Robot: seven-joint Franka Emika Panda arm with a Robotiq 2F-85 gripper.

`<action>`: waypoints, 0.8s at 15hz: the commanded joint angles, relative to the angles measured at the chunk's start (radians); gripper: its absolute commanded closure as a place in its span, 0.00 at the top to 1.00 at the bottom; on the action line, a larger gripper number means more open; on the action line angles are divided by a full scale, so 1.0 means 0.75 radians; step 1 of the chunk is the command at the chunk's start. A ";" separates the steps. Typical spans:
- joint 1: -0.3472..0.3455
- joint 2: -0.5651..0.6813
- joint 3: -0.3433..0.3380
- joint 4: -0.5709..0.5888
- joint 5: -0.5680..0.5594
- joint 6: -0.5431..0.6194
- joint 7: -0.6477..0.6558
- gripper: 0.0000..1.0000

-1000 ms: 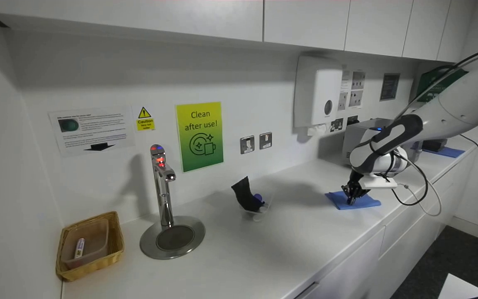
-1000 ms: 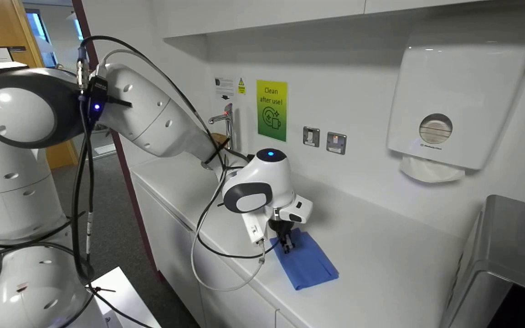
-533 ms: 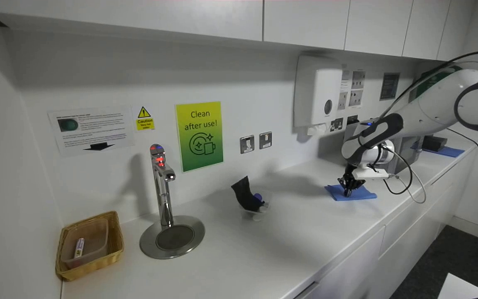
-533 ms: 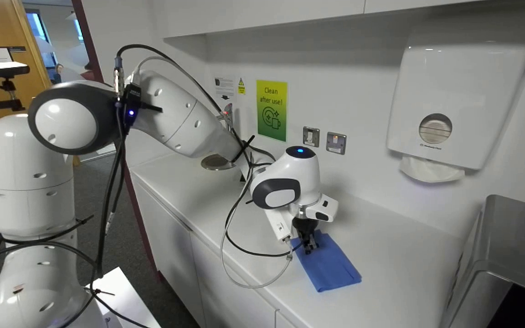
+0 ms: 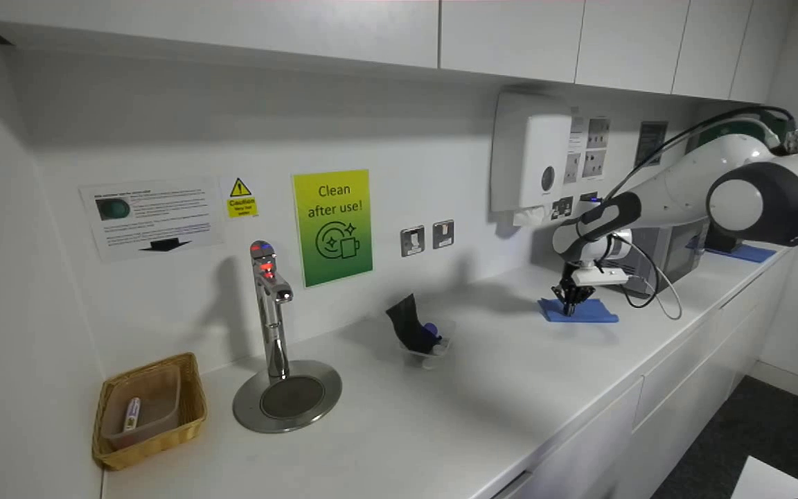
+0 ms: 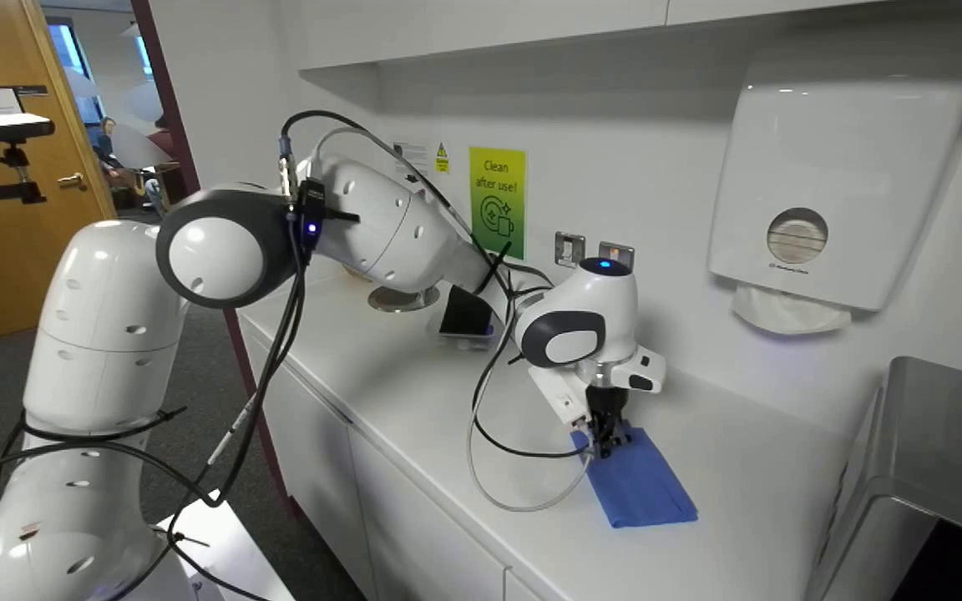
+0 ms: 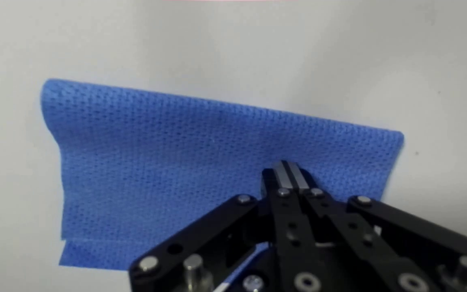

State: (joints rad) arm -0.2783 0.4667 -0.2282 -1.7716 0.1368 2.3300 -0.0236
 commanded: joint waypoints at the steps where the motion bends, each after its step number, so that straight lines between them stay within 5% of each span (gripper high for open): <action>1: -0.020 0.139 0.028 0.280 -0.028 -0.152 0.016 0.00; 6: 0.011 0.212 0.077 0.471 -0.045 -0.238 0.009 0.00; 12: 0.092 0.095 0.140 0.386 -0.098 -0.138 -0.046 0.00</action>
State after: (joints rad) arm -0.2310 0.6085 -0.1411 -1.4350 0.0955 2.2034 -0.0280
